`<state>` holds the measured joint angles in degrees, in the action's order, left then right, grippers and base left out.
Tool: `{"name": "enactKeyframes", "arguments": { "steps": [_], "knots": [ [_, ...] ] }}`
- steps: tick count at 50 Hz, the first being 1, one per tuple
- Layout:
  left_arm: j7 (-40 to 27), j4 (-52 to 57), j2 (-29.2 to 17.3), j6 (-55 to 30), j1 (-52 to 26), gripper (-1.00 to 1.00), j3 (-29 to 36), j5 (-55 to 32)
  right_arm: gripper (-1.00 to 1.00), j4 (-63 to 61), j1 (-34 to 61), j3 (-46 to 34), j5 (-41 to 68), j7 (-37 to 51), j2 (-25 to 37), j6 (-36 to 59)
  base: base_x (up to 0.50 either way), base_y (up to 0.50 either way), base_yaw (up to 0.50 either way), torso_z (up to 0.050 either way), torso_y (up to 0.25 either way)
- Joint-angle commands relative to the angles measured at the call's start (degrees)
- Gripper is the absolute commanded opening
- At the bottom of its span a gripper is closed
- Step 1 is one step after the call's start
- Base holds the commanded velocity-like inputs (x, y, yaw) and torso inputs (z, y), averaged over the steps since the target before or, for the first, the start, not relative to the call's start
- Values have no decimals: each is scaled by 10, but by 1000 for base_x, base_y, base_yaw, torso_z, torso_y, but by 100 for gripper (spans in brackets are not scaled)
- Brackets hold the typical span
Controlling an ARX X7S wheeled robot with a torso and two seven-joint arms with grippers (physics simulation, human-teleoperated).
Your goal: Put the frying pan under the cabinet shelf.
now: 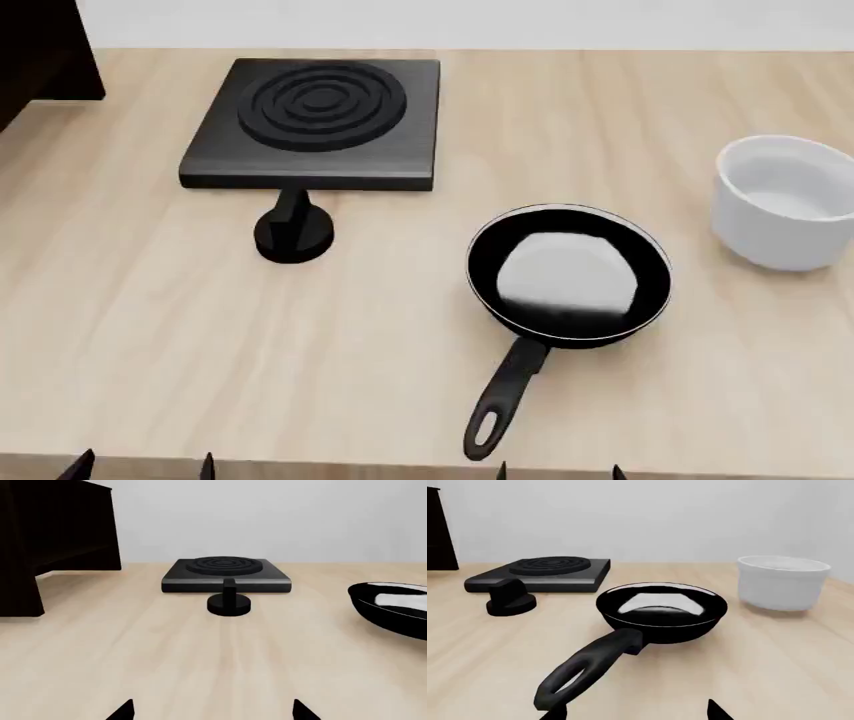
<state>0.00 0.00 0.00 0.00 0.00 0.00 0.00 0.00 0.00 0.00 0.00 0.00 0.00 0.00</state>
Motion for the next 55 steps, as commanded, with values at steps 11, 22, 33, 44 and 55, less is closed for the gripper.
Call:
{"name": "enactKeyframes", "arguments": {
  "steps": [11, 22, 33, 44, 55],
  "knots": [
    [-37, 154, -27, 189, 241, 100, -31, -26, 100, -158, -94, -61, -23, 45, 32, 18, 0, 0, 0, 5, 2],
    [-34, 235, -56, 179, 297, 100, -17, -43, 100, -252, -143, -68, -44, 69, 50, 42, 0, 0, 0, 50, 24],
    [-53, 267, -65, 165, 302, 100, -14, -16, 100, -288, -134, -75, -52, 77, 61, 80, 0, 0, 0, 50, 23],
    [-57, 318, -83, 137, 319, 100, -12, -21, 100, -333, -127, -80, -61, 83, 73, 127, 0, 0, 0, 50, 24],
    [-54, 371, -101, 75, 311, 100, 0, -13, 100, -384, -108, -84, -72, 81, 82, 207, 0, 0, 0, 50, 24]
  ]
}}
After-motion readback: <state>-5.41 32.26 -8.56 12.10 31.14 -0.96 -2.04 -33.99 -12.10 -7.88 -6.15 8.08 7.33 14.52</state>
